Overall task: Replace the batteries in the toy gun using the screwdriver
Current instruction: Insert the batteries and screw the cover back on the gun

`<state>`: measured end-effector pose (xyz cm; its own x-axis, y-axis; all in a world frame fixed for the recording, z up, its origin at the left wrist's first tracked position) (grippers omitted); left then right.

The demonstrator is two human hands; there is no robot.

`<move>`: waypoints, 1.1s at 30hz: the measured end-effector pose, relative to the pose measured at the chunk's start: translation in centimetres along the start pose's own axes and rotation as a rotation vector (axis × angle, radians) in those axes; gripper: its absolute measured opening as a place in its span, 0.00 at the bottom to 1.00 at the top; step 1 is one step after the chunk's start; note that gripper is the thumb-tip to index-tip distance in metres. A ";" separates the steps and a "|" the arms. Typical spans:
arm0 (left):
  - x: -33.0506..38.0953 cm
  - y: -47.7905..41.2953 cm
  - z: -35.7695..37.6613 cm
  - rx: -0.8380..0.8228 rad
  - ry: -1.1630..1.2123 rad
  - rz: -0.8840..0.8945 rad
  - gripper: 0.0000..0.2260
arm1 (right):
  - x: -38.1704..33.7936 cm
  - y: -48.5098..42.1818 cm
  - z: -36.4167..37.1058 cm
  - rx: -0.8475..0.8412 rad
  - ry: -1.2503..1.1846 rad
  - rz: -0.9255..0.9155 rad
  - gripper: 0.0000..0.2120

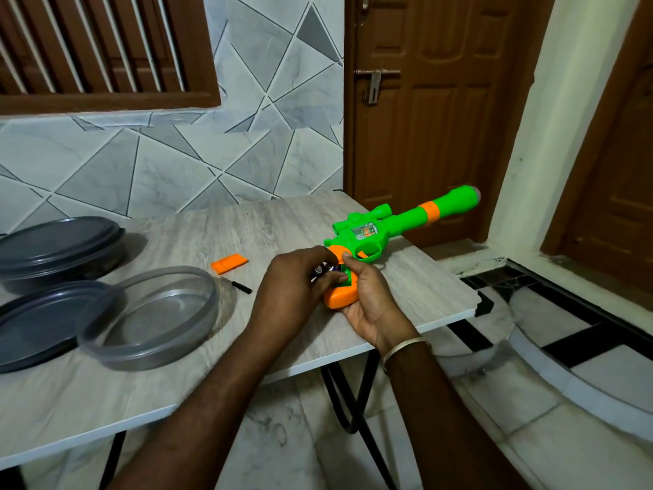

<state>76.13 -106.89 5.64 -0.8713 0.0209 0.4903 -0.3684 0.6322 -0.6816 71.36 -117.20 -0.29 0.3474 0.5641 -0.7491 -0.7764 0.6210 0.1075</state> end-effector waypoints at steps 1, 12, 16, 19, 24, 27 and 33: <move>0.2 0.1 0.1 -0.026 -0.019 0.032 0.07 | 0.0 0.0 0.0 -0.001 -0.010 -0.004 0.15; 0.6 0.8 -0.4 -0.144 -0.036 0.085 0.11 | -0.3 0.0 0.1 -0.011 -0.084 -0.051 0.13; 0.4 1.1 0.0 -0.156 -0.106 0.067 0.12 | -0.3 -0.1 0.1 0.000 -0.047 -0.054 0.12; 0.6 0.9 0.3 -0.182 -0.123 0.065 0.14 | -0.2 -0.1 0.0 -0.014 -0.069 -0.033 0.11; 0.2 0.5 0.3 -0.146 -0.140 -0.015 0.12 | -0.3 -0.3 -0.2 -0.014 -0.101 -0.042 0.10; 0.1 0.1 0.3 -0.090 -0.124 -0.063 0.05 | -0.5 0.0 -0.1 -0.018 -0.122 -0.038 0.10; 0.6 -0.4 0.4 -0.109 -0.151 -0.079 0.04 | -0.3 -0.3 -0.2 -0.008 -0.115 -0.018 0.09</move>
<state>75.67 -107.48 5.97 -0.8830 -0.1431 0.4470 -0.4071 0.7076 -0.5776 71.41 -117.70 -0.29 0.4192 0.6118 -0.6708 -0.7733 0.6277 0.0893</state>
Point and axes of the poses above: each hand's wrist, its own y-axis away from the middle knuckle, its own z-axis out of the palm, x = y × z, the point moved 5 cm from there along -y, towards the middle knuckle, and after that the axes turned 3 degrees about y, right-handed, at the moved point
